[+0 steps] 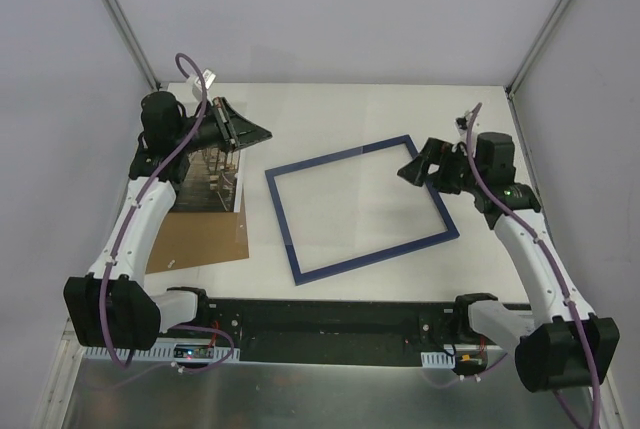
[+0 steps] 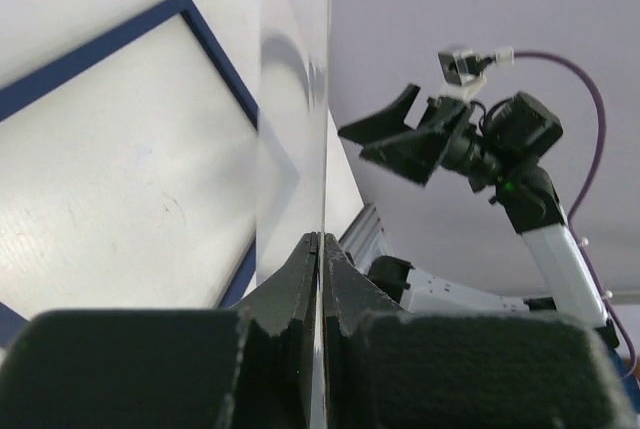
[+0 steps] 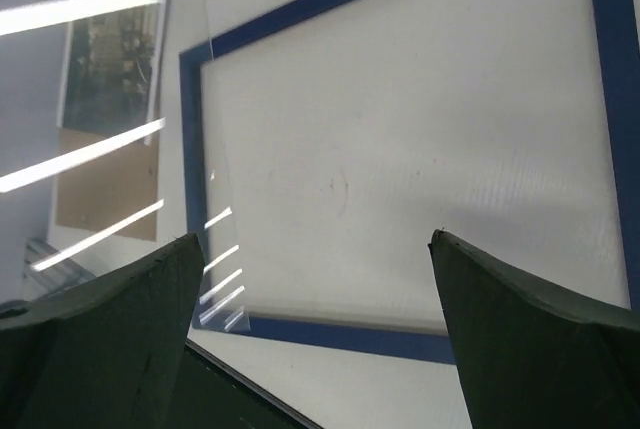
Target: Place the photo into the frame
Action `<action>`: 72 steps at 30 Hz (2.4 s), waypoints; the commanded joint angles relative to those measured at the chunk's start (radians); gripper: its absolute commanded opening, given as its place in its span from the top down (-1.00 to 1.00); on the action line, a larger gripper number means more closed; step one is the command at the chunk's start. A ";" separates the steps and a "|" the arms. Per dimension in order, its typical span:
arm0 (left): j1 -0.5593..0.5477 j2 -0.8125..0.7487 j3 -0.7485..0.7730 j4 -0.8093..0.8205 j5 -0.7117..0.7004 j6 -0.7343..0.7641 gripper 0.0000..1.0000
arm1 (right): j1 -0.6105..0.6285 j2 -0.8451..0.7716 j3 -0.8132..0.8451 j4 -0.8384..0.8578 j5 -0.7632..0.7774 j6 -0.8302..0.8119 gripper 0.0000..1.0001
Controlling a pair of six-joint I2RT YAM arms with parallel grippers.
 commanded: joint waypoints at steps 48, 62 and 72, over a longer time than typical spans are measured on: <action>0.036 -0.105 0.553 -0.499 -0.888 0.292 1.00 | 1.106 0.618 0.112 -0.108 0.592 -0.504 -0.47; 0.036 -0.168 0.545 -0.508 -1.119 0.358 1.00 | 1.037 0.636 0.150 -0.094 0.574 -0.466 0.56; 0.036 -0.228 0.443 -0.507 -1.119 0.343 1.00 | 0.852 0.874 0.481 -0.180 0.445 -0.393 0.65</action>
